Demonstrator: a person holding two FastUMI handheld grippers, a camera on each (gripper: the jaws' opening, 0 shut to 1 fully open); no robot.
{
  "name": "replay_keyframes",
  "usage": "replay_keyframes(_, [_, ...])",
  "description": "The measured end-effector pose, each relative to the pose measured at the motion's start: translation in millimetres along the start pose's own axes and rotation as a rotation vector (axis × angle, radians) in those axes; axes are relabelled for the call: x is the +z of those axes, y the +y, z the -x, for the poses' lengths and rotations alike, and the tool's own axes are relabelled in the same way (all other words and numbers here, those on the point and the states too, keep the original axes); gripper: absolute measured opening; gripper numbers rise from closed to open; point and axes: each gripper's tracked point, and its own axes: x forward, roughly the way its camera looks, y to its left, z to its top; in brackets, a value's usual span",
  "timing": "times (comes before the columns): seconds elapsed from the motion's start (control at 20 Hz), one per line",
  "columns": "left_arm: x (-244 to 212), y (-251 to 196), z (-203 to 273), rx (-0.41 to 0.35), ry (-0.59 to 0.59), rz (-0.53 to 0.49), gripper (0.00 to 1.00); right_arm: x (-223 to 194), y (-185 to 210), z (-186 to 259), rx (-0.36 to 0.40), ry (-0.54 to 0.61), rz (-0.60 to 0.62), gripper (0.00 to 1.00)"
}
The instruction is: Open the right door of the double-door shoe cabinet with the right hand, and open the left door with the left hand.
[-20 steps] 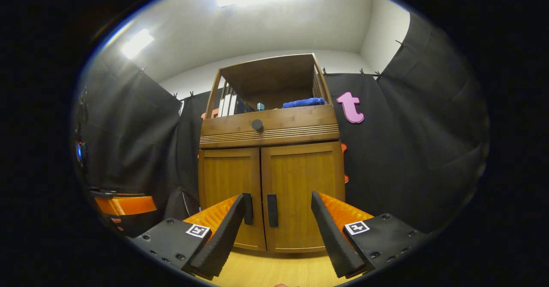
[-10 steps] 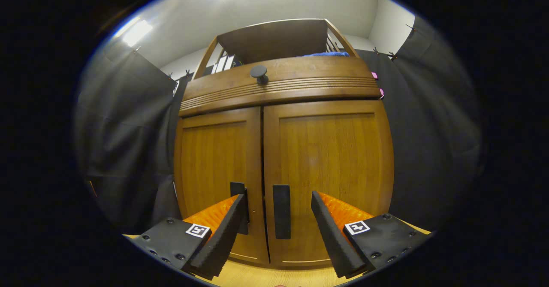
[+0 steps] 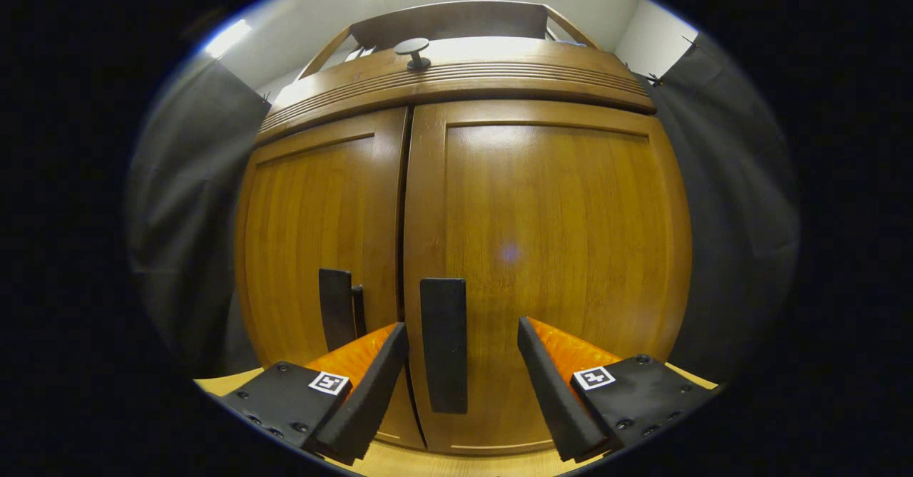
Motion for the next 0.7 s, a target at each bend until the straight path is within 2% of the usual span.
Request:
replay_keyframes(0.1, [-4.6, 3.1, -3.4, -0.001, 0.008, 0.007, 0.94, -7.6, -0.8, -1.6, -0.002, 0.008, 0.000, 0.98])
replay_keyframes(0.2, [-6.3, 7.6, -5.5, 0.005, 0.004, -0.001, 0.94, -7.4, -2.6, -9.5, -0.019, 0.004, 0.006, 0.88])
replay_keyframes(0.25, [-7.7, 9.4, -7.8, 0.008, 0.000, -0.006, 0.95, -4.5, -1.5, -7.4, -0.027, -0.016, 0.020, 0.93])
replay_keyframes(0.3, [-9.3, 11.4, -9.7, 0.012, 0.001, -0.009, 0.95, 0.9, -0.7, -10.1, -0.036, -0.036, 0.045, 0.93])
replay_keyframes(0.35, [-12.1, 12.5, -10.8, 0.013, 0.004, -0.008, 0.94, 1.5, -0.7, -13.1, -0.049, -0.032, 0.070, 0.87])
replay_keyframes(0.4, [-14.3, 12.7, -12.4, 0.012, 0.007, -0.003, 0.94, 3.0, 2.4, -15.8, -0.047, -0.034, 0.084, 0.97])
replay_keyframes(0.45, [-16.6, 12.8, -13.9, 0.011, 0.010, 0.004, 0.94, 1.1, 3.1, -16.6, -0.053, -0.025, 0.111, 0.88])
replay_keyframes(0.5, [-18.7, 12.7, -15.1, 0.009, 0.014, 0.011, 0.92, 2.2, 6.1, -16.3, -0.045, -0.024, 0.119, 0.87])
replay_keyframes(0.55, [-20.6, 13.4, -15.7, 0.009, 0.017, 0.017, 0.94, 0.0, 8.3, -17.7, -0.035, -0.015, 0.120, 0.86])
replay_keyframes(0.6, [-20.6, 13.7, -15.6, 0.008, 0.018, 0.019, 0.92, -4.4, 10.1, -17.2, -0.021, 0.005, 0.110, 0.82])
replay_keyframes(0.7, [-20.1, 14.8, -16.1, 0.010, 0.014, 0.009, 0.95, -8.5, 8.8, -16.3, -0.006, 0.020, 0.061, 0.62])
